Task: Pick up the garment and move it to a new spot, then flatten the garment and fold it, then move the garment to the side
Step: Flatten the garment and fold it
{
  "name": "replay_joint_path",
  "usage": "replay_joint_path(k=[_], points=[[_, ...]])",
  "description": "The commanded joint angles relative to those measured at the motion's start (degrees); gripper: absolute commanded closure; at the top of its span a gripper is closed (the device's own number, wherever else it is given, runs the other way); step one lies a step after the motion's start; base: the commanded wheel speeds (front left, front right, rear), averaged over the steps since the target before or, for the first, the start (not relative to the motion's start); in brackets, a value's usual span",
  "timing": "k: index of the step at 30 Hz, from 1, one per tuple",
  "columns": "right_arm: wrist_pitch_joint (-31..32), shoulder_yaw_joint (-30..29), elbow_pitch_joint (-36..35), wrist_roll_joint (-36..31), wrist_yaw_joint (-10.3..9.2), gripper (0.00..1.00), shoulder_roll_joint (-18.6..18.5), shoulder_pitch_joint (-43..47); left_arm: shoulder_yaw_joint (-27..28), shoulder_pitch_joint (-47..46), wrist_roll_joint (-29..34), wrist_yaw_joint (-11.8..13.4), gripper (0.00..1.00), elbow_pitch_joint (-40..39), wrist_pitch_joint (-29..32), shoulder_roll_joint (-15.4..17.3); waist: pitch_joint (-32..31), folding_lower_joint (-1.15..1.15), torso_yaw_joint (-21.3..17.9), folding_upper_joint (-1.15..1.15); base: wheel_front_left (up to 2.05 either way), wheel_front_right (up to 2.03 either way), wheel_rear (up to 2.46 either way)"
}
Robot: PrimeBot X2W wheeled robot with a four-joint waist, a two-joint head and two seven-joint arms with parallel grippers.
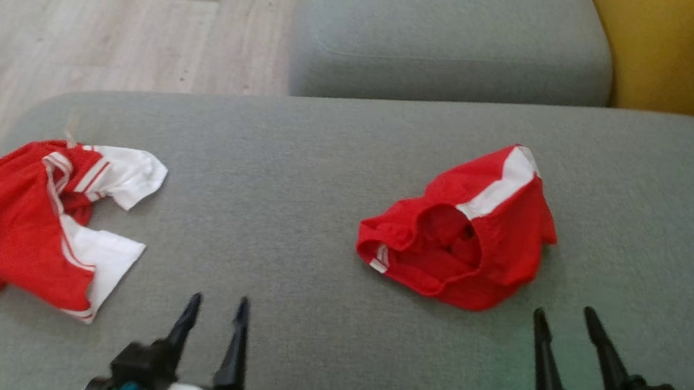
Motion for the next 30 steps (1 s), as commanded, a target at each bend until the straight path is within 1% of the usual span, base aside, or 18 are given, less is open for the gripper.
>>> replay_joint_path(k=[1, 6, 9, 10, 12, 16, 20, 22, 26, 30], points=[[-0.31, 0.57, -2.53, 0.65, -0.04, 0.00, -0.33, -2.58, 0.00, -5.22, -2.23, -0.74, 0.00, -0.84, -0.71, -0.16, 1.15, 0.00, -1.45, 0.00, 0.00, 0.00, 0.00], [-0.31, 1.93, -3.12, 0.28, -0.04, 0.00, -0.33, -3.90, -5.24, -10.79, -7.43, -2.04, 0.00, 2.11, -0.71, -0.16, 3.38, 0.00, -5.19, 0.00, 0.00, 0.00, 0.00], [-0.31, 2.43, -3.55, 0.29, -0.04, 0.00, -0.33, -4.64, -8.91, -14.56, -11.65, -2.73, 0.00, 3.99, -0.71, -0.16, 4.87, 0.00, -7.80, 0.00, 0.00, 0.00, 0.00], [-0.31, 2.43, -3.55, 0.29, -0.04, 0.00, -0.33, -4.64, -8.91, -14.56, -11.65, -2.73, 0.00, 3.99, -0.71, -0.16, 4.87, 0.00, -7.80, 0.00, 0.00, 0.00, 0.00], [-0.31, 2.96, -3.57, 0.92, -0.04, 0.00, -0.33, -5.01, -11.93, -17.37, -13.36, -3.45, 0.00, 6.12, -0.71, -0.16, 6.00, 0.00, -9.52, 0.00, 0.00, 0.00, 0.00], [-0.31, 3.88, -3.91, 0.98, -0.04, 0.00, -0.33, -6.73, -17.03, -23.65, -17.54, -3.76, 0.00, 10.29, -0.71, -0.16, 8.88, 0.00, -12.47, 0.00, 0.00, 0.00, 0.00], [-0.31, 3.67, -4.10, 2.61, -0.04, 0.00, -0.33, -8.32, -21.31, -29.05, -26.90, -6.38, 0.00, 12.07, -0.71, -0.16, 11.19, 0.00, -14.93, 0.00, 0.00, 0.00, 0.00], [-0.31, 3.67, -4.10, 3.18, -0.04, 0.00, -0.33, -8.98, -22.84, -31.33, -32.18, -7.08, 0.00, 12.90, -0.71, -0.16, 11.95, 0.00, -15.79, 0.00, 0.00, 0.00, 0.00], [-0.31, 4.02, -4.17, 3.60, -0.04, 0.00, -0.33, -9.99, -25.34, -35.70, -40.50, -7.36, 0.00, 14.88, -0.71, -0.16, 13.17, 0.00, -17.23, 0.00, 0.00, 0.00, 0.00], [-0.31, 4.76, -4.32, 3.73, -0.04, 0.00, -0.33, -10.90, -26.06, -39.22, -45.82, -6.60, 0.00, 17.12, -0.71, -0.16, 14.19, 0.00, -18.63, 0.00, 0.00, 0.00, 0.00]])
